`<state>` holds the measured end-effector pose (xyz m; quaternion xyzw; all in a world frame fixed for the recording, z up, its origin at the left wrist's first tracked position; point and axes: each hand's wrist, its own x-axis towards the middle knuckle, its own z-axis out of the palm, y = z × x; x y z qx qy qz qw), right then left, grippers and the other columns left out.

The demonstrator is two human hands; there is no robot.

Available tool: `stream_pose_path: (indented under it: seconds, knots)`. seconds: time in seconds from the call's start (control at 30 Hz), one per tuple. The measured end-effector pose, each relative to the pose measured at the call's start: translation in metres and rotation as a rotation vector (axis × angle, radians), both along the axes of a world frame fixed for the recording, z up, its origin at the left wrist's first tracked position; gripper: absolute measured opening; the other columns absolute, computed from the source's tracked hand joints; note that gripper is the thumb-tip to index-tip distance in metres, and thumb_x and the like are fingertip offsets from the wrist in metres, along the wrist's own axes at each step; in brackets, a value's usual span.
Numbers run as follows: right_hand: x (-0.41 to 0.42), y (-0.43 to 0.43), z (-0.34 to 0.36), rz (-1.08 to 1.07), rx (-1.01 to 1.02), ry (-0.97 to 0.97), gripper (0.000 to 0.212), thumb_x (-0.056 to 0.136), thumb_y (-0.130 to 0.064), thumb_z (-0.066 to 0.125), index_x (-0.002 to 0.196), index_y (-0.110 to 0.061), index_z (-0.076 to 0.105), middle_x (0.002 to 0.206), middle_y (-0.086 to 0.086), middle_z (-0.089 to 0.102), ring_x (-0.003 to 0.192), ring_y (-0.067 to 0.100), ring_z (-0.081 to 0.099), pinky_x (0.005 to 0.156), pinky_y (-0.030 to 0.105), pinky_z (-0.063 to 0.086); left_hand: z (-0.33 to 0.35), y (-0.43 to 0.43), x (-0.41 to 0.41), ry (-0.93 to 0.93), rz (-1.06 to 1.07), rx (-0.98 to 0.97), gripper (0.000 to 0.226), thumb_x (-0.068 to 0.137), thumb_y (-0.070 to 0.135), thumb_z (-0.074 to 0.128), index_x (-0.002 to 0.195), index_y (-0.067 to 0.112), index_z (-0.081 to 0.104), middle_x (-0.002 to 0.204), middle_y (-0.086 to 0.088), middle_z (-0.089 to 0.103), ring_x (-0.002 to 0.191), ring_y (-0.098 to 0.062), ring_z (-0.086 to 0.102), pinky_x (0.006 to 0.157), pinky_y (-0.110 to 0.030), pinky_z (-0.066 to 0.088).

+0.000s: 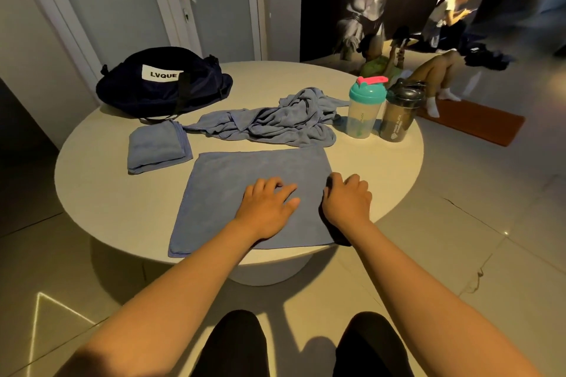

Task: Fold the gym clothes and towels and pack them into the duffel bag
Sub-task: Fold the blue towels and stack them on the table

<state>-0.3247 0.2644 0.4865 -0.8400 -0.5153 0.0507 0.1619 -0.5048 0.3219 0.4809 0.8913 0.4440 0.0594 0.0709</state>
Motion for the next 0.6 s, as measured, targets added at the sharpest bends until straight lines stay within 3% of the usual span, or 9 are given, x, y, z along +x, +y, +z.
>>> stream_pose_path:
  seconds: [0.1, 0.27, 0.33, 0.43, 0.5, 0.6]
  knots:
    - [-0.003, -0.002, 0.004, 0.077, 0.049, 0.074, 0.034, 0.100, -0.019, 0.043, 0.134, -0.017, 0.046, 0.121, 0.018, 0.051, 0.109, 0.039, 0.048, 0.087, 0.042, 0.037, 0.000, -0.006, -0.002, 0.096, -0.018, -0.050, 0.065, 0.098, 0.072, 0.016, 0.158, 0.046, 0.012, 0.166, 0.001, 0.012, 0.148, -0.027, 0.008, 0.121, -0.044, 0.007]
    - [0.000, -0.006, 0.023, 0.030, 0.288, 0.299, 0.023, 0.094, -0.002, 0.043, 0.111, -0.011, 0.055, 0.113, 0.016, 0.045, 0.075, 0.034, 0.049, 0.071, 0.038, 0.042, 0.005, -0.020, 0.006, 0.206, -0.072, -0.130, 0.070, 0.094, 0.077, 0.010, 0.154, 0.051, -0.013, 0.167, 0.001, -0.018, 0.154, -0.027, -0.017, 0.122, -0.054, -0.008]
    - [-0.010, -0.007, 0.029, 0.050, 0.347, 0.284, 0.022, 0.092, -0.001, 0.047, 0.108, -0.010, 0.058, 0.111, 0.014, 0.045, 0.078, 0.035, 0.053, 0.073, 0.039, 0.046, 0.007, -0.021, 0.015, 0.251, -0.064, -0.163, 0.070, 0.097, 0.073, 0.015, 0.155, 0.048, -0.014, 0.165, -0.001, -0.024, 0.152, -0.028, -0.023, 0.121, -0.057, -0.011]
    - [-0.025, -0.005, 0.031, 0.173, 0.338, 0.265, 0.032, 0.093, -0.001, 0.052, 0.120, -0.010, 0.064, 0.119, 0.012, 0.048, 0.094, 0.034, 0.058, 0.082, 0.038, 0.048, 0.012, -0.018, 0.019, 0.260, -0.070, -0.233, 0.076, 0.099, 0.062, 0.034, 0.160, 0.036, -0.005, 0.166, -0.003, -0.023, 0.152, -0.026, -0.024, 0.121, -0.055, -0.012]
    - [-0.027, -0.003, 0.035, 0.167, 0.297, 0.268, 0.039, 0.094, -0.002, 0.052, 0.132, -0.009, 0.061, 0.129, 0.015, 0.048, 0.107, 0.037, 0.058, 0.092, 0.037, 0.046, 0.018, -0.019, 0.012, -0.012, -0.088, -0.344, 0.076, 0.099, 0.050, 0.048, 0.161, 0.031, 0.008, 0.169, -0.001, -0.006, 0.155, -0.020, -0.008, 0.124, -0.048, -0.004]
    - [-0.033, 0.000, 0.047, 0.153, 0.288, 0.265, 0.047, 0.095, -0.001, 0.051, 0.141, -0.008, 0.054, 0.140, 0.015, 0.045, 0.119, 0.037, 0.054, 0.102, 0.040, 0.042, 0.021, -0.019, -0.005, -0.719, 0.093, -0.464, 0.043, 0.104, 0.029, 0.051, 0.147, 0.023, 0.050, 0.153, -0.001, 0.046, 0.140, -0.018, 0.042, 0.113, -0.031, 0.034]
